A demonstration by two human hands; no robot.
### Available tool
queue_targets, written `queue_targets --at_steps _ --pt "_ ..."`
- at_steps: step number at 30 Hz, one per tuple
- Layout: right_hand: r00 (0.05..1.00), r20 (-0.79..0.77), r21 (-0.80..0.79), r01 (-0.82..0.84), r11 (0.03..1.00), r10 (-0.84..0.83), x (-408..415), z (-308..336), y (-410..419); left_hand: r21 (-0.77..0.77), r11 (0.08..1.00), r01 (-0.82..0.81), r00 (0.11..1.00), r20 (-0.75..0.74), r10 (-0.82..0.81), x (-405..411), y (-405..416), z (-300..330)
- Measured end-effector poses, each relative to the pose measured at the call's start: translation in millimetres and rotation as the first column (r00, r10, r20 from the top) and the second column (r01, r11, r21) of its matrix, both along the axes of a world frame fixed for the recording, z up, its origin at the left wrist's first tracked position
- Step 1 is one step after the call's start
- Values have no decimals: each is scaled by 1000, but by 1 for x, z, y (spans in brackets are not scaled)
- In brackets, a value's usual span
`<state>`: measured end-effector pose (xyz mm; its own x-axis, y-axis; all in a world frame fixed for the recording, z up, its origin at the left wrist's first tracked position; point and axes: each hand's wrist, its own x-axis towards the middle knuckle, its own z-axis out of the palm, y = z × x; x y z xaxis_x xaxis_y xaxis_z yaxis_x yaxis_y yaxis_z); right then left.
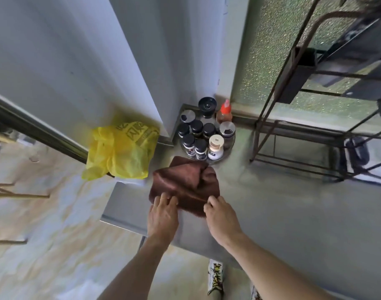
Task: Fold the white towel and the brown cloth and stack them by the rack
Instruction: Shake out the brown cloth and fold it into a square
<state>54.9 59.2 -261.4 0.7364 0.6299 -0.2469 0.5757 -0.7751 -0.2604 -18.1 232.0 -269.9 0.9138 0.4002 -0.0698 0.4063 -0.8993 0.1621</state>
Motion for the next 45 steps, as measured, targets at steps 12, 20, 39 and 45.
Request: queue_targets --at_steps 12,20,39,45 --pt "955 103 344 228 911 -278 30 98 -96 -20 975 222 967 135 -217 28 -44 116" --pt "843 86 394 461 795 -531 57 198 -246 -29 890 454 871 224 -437 61 -128 221" --pt "721 -162 668 583 463 -674 24 263 -410 -245 806 539 832 300 -466 75 -210 281" --pt "707 -53 639 567 521 -705 37 255 -390 -362 840 403 886 384 -260 87 -218 274"
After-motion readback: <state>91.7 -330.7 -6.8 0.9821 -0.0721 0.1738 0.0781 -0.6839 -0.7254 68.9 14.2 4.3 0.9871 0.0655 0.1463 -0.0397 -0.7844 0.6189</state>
